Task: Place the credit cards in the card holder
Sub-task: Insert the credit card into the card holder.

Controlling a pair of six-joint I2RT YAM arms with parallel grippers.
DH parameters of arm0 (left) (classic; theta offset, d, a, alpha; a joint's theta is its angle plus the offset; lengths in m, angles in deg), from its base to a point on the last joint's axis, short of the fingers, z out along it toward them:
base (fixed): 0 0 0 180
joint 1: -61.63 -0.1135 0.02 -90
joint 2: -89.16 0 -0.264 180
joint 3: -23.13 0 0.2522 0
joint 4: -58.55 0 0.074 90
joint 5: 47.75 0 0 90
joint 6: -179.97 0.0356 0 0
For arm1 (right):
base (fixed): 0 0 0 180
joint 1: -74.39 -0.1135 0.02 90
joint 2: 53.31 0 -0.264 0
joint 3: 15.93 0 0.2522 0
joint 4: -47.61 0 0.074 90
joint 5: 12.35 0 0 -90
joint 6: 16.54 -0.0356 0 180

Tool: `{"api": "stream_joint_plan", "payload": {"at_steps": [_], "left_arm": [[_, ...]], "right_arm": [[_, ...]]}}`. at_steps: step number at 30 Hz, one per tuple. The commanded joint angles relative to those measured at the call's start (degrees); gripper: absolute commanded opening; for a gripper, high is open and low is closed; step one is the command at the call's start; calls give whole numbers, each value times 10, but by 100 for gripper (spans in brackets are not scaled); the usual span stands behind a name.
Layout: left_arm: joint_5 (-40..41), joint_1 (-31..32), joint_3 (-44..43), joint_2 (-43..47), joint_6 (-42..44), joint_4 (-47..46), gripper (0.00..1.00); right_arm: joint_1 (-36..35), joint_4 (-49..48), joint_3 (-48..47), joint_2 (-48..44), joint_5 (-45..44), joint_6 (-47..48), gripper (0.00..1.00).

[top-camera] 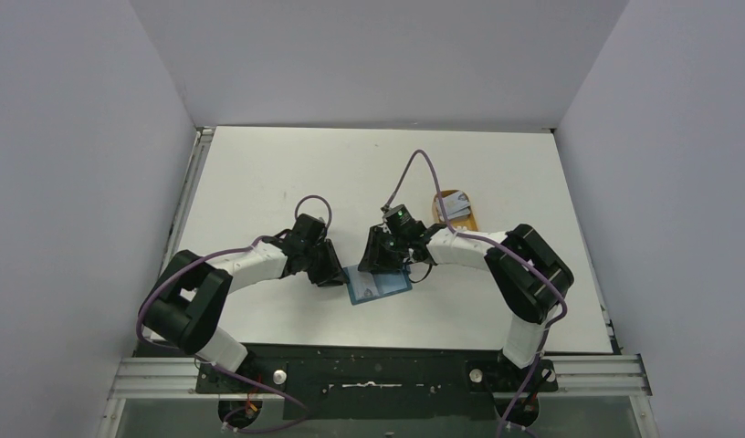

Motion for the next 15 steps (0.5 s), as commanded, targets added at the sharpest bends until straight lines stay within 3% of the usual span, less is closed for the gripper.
{"api": "stream_joint_plan", "payload": {"at_steps": [1, 15], "left_arm": [[8, -4, -1, -11, 6, -8, 21], [2, -4, -4, -18, 6, -13, 20]], "right_arm": [[1, -8, 6, -22, -21, 2, 41], [-12, -56, 2, -11, 29, -29, 41]]}}
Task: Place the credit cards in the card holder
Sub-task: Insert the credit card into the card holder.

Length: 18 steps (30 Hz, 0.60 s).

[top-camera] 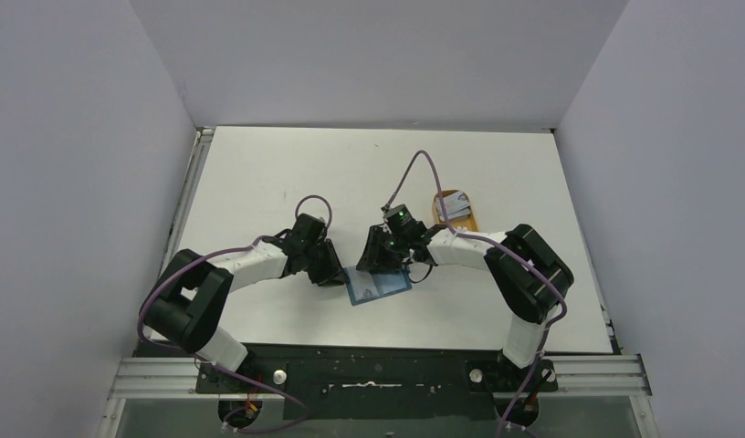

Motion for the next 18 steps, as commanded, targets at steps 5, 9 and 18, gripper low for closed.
{"api": "stream_joint_plan", "payload": {"at_steps": [5, 9, 18], "left_arm": [[6, -2, -4, -15, 7, -8, 20], [14, -3, -6, -1, 7, 9, 20], [52, -15, -8, 67, 15, 67, 27]], "right_arm": [[-14, -42, -6, -9, 24, -16, 41], [-10, -32, -3, -34, 16, -16, 41], [7, 103, -24, -153, -70, 42, 46]]}}
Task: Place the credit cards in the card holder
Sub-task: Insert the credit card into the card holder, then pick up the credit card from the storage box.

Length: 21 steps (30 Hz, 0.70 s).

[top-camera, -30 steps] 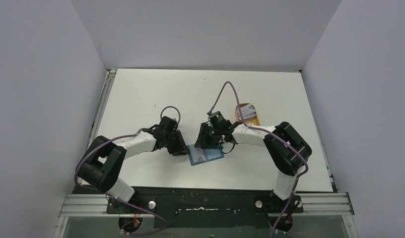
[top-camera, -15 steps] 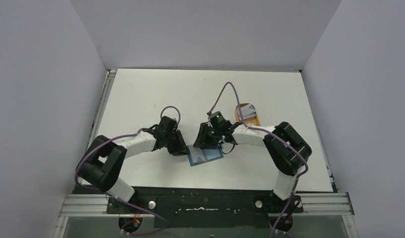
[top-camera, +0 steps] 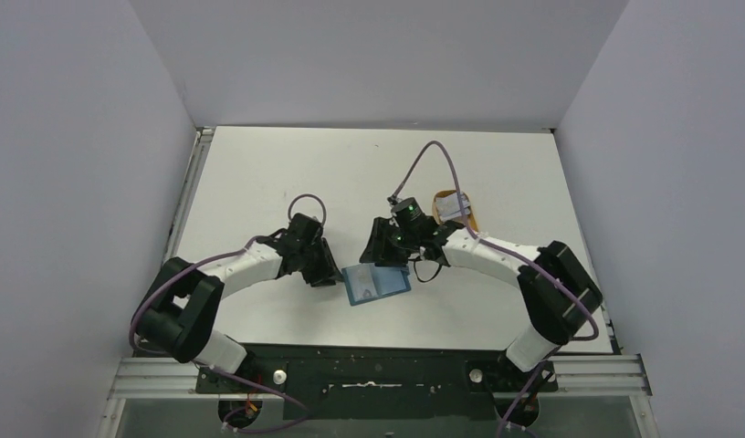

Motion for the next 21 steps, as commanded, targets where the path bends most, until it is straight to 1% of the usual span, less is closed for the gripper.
{"api": "stream_joint_plan", "payload": {"at_steps": [1, 4, 6, 8, 9, 11, 13, 14, 16, 19, 21], "left_arm": [[30, -11, -8, 54, 14, 39, 29], [39, -15, -10, 90, 23, 62, 40], [47, -16, -12, 119, 36, 72, 47], [55, -17, -15, 150, 50, 81, 54], [60, -17, -15, 170, 59, 81, 58], [73, -18, -12, 196, 63, 75, 71], [78, -24, 1, 222, 53, 57, 87], [74, -29, 11, 236, 47, 43, 92], [63, -37, 32, 258, 36, 19, 95], [60, -40, 50, 283, 34, 14, 95], [59, -40, 57, 290, 32, 19, 94]], "right_arm": [[14, 73, -27, -101, -69, 48, 47], [28, 133, -36, -158, -135, 81, 47], [43, 163, -31, -203, -204, 98, 47], [62, 181, -16, -245, -288, 104, 51], [77, 180, 3, -264, -316, 100, 56], [129, 161, 37, -291, -322, 83, 65], [194, 132, 63, -298, -275, 66, 68], [219, 123, 69, -294, -262, 52, 68], [257, 101, 78, -281, -255, 26, 68], [276, 58, 87, -259, -265, -25, 66], [280, 31, 88, -243, -295, -57, 65]]}}
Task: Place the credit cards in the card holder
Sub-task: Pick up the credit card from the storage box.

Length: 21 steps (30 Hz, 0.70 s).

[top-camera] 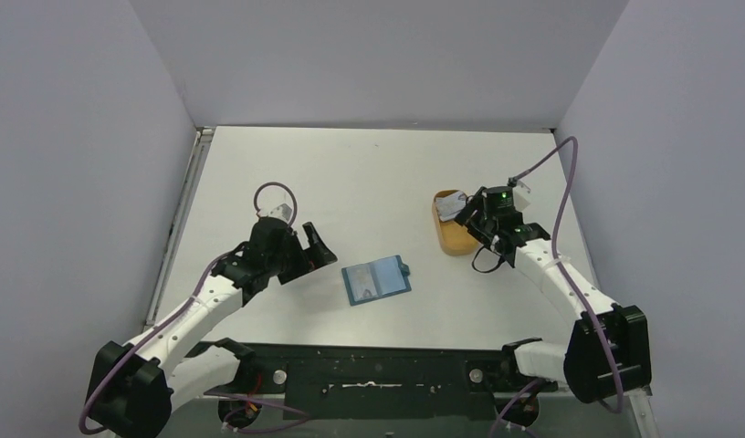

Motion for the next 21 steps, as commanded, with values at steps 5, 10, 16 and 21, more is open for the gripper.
{"api": "stream_joint_plan", "payload": {"at_steps": [5, 10, 16, 21], "left_arm": [[-6, -3, 25, 24, -18, -28, 90], [-9, -3, 27, 17, -23, -31, 88], [-12, -2, 23, 13, -18, -34, 87], [-15, -3, 21, 8, -16, -36, 87]], "right_arm": [[15, -145, -2, 82, -64, -160, 63], [15, -156, -35, 166, -65, -208, 63], [11, -183, -49, 222, -67, -229, 63], [6, -201, -60, 254, -70, -239, 67]]}}
